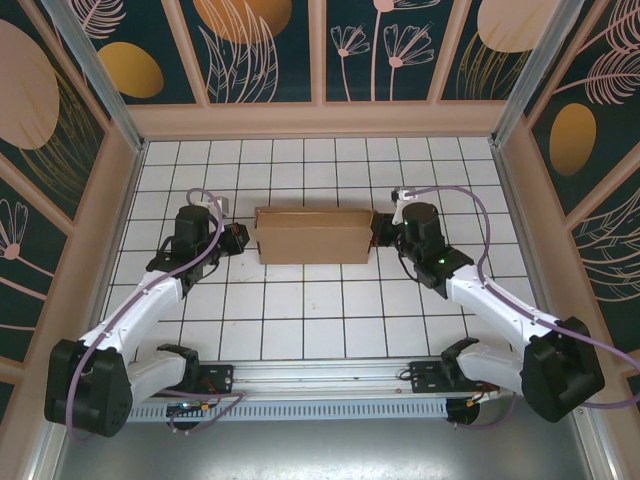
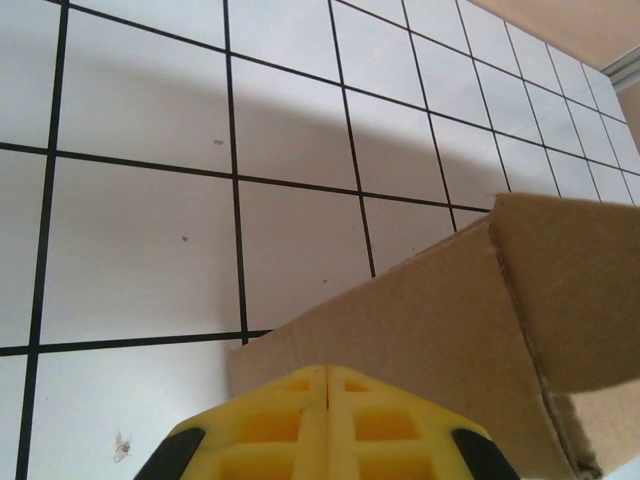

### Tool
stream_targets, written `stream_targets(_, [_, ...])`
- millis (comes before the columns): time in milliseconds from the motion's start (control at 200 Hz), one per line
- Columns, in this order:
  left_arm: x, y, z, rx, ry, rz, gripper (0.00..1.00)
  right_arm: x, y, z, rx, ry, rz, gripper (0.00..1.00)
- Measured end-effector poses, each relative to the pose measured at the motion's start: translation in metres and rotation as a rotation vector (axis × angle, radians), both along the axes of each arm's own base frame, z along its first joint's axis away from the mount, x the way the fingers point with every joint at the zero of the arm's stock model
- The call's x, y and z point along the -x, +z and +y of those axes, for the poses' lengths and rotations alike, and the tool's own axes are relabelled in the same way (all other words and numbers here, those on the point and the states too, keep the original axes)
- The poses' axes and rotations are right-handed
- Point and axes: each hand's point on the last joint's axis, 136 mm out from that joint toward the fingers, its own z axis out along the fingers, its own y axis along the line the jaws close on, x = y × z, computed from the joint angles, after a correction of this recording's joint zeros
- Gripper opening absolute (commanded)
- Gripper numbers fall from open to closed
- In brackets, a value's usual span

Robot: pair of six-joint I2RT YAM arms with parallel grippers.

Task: Fold the paper box

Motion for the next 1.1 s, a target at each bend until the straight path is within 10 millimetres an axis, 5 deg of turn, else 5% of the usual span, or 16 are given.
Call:
stream_targets(205, [-0.001, 0.005, 0.007, -0.019, 0.037, -0.017, 0.0, 0.006, 0.002, 0.01, 0.026, 0.026, -0.033, 0.0])
stream_targets(385, [0.001, 0.046, 0.024, -0.02, 0.126, -0.151, 0.0, 0.011, 0.003, 0.009, 0.055, 0.039, -0.028, 0.21])
stream_targets(596, [-0.002, 0.059, 0.038, -0.046, 0.204, -0.187, 0.22, 0.015, -0.002, 0.004, 0.106, 0.045, -0.006, 0.32])
stream_targets(881, [-0.012, 0.09, 0.025, 0.038, 0.178, -0.204, 0.56, 0.015, 0.032, 0.008, 0.094, 0.078, -0.089, 0.56])
stream_targets(1101, [-0.013, 0.096, 0.016, 0.141, 0.18, -0.16, 0.66, 0.011, 0.064, 0.002, -0.03, 0.029, -0.099, 0.61])
